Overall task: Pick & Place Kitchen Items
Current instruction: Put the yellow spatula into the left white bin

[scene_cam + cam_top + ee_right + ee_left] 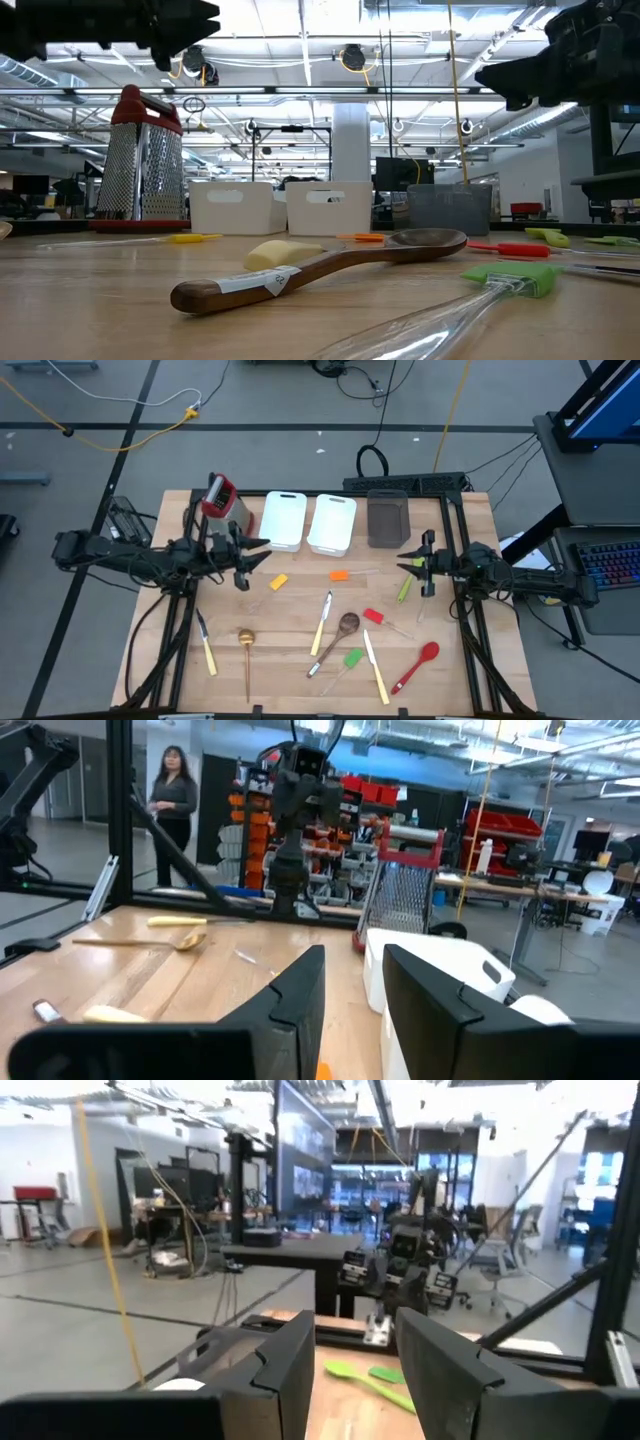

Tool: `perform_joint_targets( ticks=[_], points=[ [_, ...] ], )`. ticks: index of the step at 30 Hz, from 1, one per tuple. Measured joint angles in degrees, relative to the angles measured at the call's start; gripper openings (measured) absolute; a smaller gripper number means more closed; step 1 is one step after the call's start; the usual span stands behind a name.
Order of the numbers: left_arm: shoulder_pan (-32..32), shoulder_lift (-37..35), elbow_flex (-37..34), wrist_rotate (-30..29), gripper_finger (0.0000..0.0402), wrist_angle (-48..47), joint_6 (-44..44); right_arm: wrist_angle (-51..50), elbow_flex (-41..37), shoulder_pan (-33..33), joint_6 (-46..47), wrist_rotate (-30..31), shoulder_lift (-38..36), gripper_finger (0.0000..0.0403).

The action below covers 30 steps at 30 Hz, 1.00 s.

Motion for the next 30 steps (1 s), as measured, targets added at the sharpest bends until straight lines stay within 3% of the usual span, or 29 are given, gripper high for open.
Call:
perform_joint_targets(
  ticks=[6,10,13,19,30],
  points=[
    [-2.35,5.06,11.30,-5.13,0.0147,-16.37,-3.13,4.86,0.00,0.04,4.74,-0.11,0.42,0.0100],
    [-3.60,7.32,18.75,-8.14,0.0147,-33.72,-8.42,12.78,-0.03,0.02,-0.67,1.46,0.47,0.0100],
    [-4.35,8.76,21.58,-8.48,0.0147,-40.94,-16.15,18.66,-0.04,0.01,-1.25,1.46,0.48,0.0100],
    [-5.93,9.87,22.00,-7.23,0.0147,-43.45,-26.03,20.99,-0.04,0.17,4.21,1.40,0.92,0.0103],
    [-7.16,12.11,22.06,-11.56,0.0147,-47.25,-18.87,24.87,2.82,1.07,8.73,1.46,13.51,0.0187]
  ],
)
